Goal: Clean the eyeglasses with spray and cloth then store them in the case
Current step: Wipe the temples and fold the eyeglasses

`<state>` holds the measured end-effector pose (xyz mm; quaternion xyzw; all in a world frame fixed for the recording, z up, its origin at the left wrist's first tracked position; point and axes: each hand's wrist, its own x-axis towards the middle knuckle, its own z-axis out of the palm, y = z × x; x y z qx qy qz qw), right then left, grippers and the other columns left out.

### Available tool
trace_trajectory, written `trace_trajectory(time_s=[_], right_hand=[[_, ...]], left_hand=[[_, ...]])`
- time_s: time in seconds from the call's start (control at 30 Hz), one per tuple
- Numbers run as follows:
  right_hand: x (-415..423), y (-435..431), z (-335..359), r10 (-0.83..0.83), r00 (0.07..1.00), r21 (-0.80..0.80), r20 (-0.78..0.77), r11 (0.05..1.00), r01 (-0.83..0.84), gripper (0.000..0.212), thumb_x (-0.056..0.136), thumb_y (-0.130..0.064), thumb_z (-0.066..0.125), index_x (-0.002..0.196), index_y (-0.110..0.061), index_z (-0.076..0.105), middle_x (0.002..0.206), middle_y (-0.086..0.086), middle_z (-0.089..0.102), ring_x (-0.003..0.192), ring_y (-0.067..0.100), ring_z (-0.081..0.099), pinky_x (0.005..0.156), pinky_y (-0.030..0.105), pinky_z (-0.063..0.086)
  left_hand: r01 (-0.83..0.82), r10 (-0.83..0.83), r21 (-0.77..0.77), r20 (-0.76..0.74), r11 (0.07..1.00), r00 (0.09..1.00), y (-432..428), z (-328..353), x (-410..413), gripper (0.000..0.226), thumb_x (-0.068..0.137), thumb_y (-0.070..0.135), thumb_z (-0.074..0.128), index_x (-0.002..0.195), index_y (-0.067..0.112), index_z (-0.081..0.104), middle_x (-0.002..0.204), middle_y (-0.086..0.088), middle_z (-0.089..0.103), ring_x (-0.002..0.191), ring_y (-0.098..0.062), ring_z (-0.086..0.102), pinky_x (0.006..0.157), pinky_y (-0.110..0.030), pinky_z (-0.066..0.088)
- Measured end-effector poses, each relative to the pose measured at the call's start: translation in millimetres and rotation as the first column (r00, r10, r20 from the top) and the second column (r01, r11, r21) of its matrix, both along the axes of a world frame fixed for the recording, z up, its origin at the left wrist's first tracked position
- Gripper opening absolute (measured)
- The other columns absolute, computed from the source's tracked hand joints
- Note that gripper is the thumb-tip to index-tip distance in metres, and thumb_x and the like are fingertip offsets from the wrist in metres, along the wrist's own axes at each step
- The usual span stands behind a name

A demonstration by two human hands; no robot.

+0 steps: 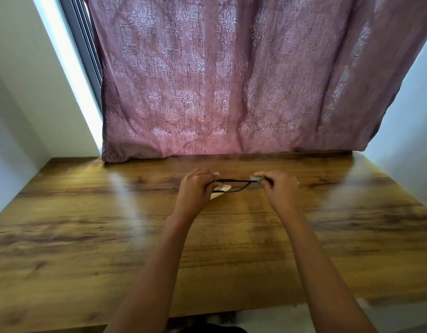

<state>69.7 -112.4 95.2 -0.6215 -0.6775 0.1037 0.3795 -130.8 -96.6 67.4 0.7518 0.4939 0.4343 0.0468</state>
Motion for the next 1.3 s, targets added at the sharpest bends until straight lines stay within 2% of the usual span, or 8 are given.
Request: trace_trajectory(time_s=[0.17,0.37,0.47,0.53,0.8,0.93,1.1,1.3], right_hand=[[-50,-21,-6,0.126,0.99,0.034,-0.065,0.992,-0.124,0.032,0.089,-0.003,0.052,0.119,-0.008,0.06,0.112,0.007,0.067,0.1,0.015,0.062,0.083,0.016,0.043],[-29,-9,-2,0.114,0.992,-0.046,-0.047,0.992,-0.116,0.03,0.084,-0.003,0.058,0.109,-0.016,0.067,0.101,-0.011,0.063,0.093,0.001,0.055,0.073,0.002,0.038],[-5,5,-2,-0.009,1.0,-0.055,-0.02,0.998,0.008,0.028,0.081,0.001,0.058,0.096,-0.017,0.072,0.099,-0.001,0.071,0.091,0.014,0.064,0.082,0.026,0.05],[-5,4,-1,-0.073,0.997,-0.043,0.009,0.996,0.073,0.029,0.08,0.001,0.056,0.095,-0.016,0.073,0.098,0.002,0.072,0.091,0.017,0.065,0.082,0.03,0.051],[-62,-18,-5,0.123,0.992,0.054,0.004,0.991,-0.123,0.032,0.087,-0.002,0.054,0.117,-0.008,0.062,0.112,0.007,0.067,0.102,0.017,0.062,0.086,0.019,0.044],[-32,-9,-9,0.086,0.996,-0.033,-0.002,0.996,-0.086,0.032,0.084,-0.001,0.056,0.11,-0.016,0.067,0.105,-0.008,0.065,0.094,0.002,0.055,0.072,-0.006,0.031],[4,1,-12,-0.016,0.999,-0.014,-0.052,1.0,0.015,0.031,0.078,0.009,0.057,0.098,-0.011,0.071,0.1,0.004,0.07,0.096,0.018,0.064,0.077,-0.005,0.033],[-51,-21,-10,0.07,0.998,0.074,0.001,0.995,-0.07,0.03,0.088,-0.006,0.057,0.117,-0.008,0.061,0.113,0.005,0.066,0.101,0.013,0.06,0.085,0.013,0.038]], left_hand=[[-0.028,0.031,0.043,-0.075,0.999,0.997,0,4,8,0.014,0.074,0.017,0.065,0.083,0.014,0.075,0.072,-0.001,0.07,0.068,-0.021,0.06,0.063,-0.02,0.035],[-0.088,0.099,0.086,-0.135,0.992,0.986,-2,0,3,0.017,0.075,0.024,0.063,0.087,0.02,0.075,0.076,0.004,0.071,0.07,-0.019,0.059,0.066,-0.019,0.027],[-0.073,0.083,0.074,-0.139,0.995,0.987,0,0,-3,0.016,0.078,0.021,0.065,0.091,0.02,0.074,0.081,0.004,0.072,0.074,-0.017,0.059,0.069,-0.022,0.029],[-0.064,0.075,0.077,-0.143,0.995,0.987,1,-1,-4,0.015,0.078,0.021,0.065,0.09,0.019,0.074,0.081,0.005,0.071,0.074,-0.015,0.058,0.069,-0.022,0.029],[-0.033,0.04,0.068,-0.105,0.997,0.994,-1,-3,8,0.025,0.078,0.033,0.053,0.083,0.02,0.074,0.075,0.003,0.071,0.073,-0.012,0.053,0.066,-0.021,0.027],[-0.031,0.037,0.043,-0.129,0.999,0.991,0,-2,6,0.019,0.077,0.026,0.06,0.087,0.018,0.075,0.079,0.002,0.071,0.072,-0.021,0.062,0.067,-0.024,0.033],[-0.024,0.034,0.08,-0.129,0.996,0.991,0,0,-1,0.036,0.079,0.036,0.047,0.089,0.015,0.074,0.082,0.001,0.072,0.076,-0.02,0.064,0.069,-0.025,0.034],[-0.021,0.035,0.106,-0.133,0.994,0.991,3,-1,6,0.024,0.079,0.03,0.054,0.086,0.019,0.074,0.077,0.003,0.071,0.073,-0.013,0.058,0.067,-0.02,0.027]])
